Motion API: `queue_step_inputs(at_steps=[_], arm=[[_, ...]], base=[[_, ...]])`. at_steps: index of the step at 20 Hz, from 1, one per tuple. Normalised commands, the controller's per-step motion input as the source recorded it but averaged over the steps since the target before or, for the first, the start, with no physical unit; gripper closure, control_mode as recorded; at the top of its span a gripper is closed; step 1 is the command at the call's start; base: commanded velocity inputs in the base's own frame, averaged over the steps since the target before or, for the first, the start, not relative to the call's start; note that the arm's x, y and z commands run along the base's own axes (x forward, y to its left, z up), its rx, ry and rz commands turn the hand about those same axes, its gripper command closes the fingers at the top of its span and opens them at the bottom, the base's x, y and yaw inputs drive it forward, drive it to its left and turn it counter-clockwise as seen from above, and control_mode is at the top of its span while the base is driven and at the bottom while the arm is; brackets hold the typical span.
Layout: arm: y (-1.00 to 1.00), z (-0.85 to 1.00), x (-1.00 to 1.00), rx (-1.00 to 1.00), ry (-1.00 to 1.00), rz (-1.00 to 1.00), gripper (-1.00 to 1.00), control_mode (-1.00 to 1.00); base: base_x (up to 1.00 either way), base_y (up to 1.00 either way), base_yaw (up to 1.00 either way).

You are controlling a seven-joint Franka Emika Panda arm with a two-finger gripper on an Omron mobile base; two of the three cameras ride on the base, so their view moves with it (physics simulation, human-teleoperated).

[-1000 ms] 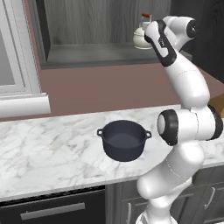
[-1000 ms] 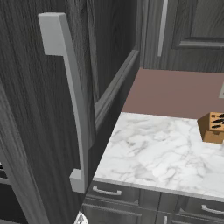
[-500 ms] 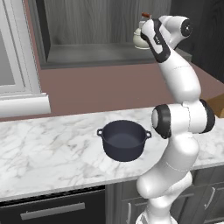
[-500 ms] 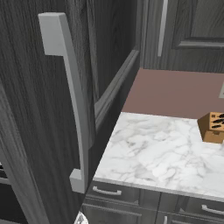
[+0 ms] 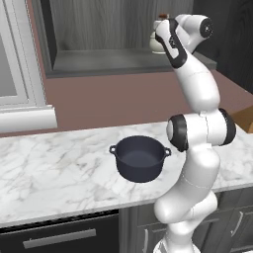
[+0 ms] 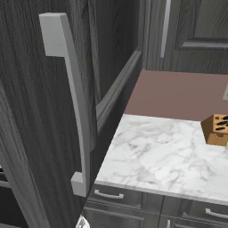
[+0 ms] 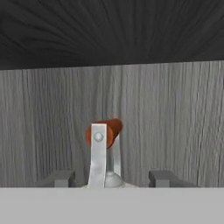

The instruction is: Pick the kettle from the cabinet and place it on a stove burner. Then pick the pot from the counter and place it on another stove burner. Finally, turn both burners on.

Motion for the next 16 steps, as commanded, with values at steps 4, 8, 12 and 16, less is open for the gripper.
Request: queue_step_inputs(at_steps=[4, 8, 12, 16], arm=[[0.04, 0.0, 0.13, 0.0, 0.0, 0.0, 1.0, -1.0], [0.0, 0.0, 0.0, 0.0, 0.01, 0.0, 1.0, -1.0], [0.0, -0.05, 0.0, 0.0, 0.0, 0.0, 1.0, -1.0], [0.0, -0.13, 0.0, 0.0, 0.02, 0.0, 1.0, -1.0]], base=[[0.0, 0.0, 0.0], [0.0, 0.0, 0.0], [0.0, 0.0, 0.0], [0.0, 0.0, 0.0]])
